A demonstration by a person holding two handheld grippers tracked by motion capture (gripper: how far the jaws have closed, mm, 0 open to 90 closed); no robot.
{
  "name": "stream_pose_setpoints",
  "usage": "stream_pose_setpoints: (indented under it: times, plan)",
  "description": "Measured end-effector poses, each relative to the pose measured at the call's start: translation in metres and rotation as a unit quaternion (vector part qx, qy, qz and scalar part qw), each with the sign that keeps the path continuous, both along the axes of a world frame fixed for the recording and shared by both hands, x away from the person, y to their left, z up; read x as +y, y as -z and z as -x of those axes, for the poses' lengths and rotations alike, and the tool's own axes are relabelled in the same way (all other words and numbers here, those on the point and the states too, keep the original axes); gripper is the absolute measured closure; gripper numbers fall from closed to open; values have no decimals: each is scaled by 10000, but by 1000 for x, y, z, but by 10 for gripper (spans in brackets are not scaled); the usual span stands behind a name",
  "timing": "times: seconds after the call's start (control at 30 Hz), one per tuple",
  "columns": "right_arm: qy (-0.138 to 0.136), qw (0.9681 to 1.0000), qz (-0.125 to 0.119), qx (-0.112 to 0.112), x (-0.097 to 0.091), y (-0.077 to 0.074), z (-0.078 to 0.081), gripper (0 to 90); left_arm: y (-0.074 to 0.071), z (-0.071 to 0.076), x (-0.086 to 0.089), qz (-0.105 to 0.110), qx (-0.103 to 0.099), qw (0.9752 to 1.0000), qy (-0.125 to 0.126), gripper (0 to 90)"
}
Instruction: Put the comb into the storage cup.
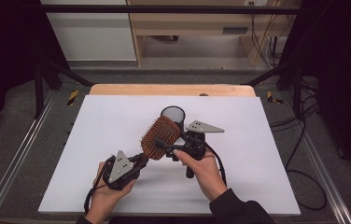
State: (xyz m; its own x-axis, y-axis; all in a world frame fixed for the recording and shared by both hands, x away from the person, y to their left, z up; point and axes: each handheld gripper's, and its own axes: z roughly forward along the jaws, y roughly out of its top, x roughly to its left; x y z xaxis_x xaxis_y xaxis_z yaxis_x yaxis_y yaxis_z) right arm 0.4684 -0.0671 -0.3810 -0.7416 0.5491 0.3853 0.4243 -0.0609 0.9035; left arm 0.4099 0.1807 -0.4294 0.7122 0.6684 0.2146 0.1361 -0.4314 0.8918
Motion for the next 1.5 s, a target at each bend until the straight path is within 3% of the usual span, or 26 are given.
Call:
stream_pose_setpoints:
  times: [0.3, 0.87, 1.5]
  plan:
    - [-122, 9995, -244, 129, 3, -4, -2, 322, -1, 1, 1, 74, -35, 10000, -7, 729]
    - [-112, 9983, -541, 181, 9, -13, 0, 461, -2, -1, 5, 331, -44, 9994, -78, 730]
    - [-51, 9987, -476, 197, 14, -17, -1, 537, 3, -5, 4, 497, 69, 9987, -129, 725]
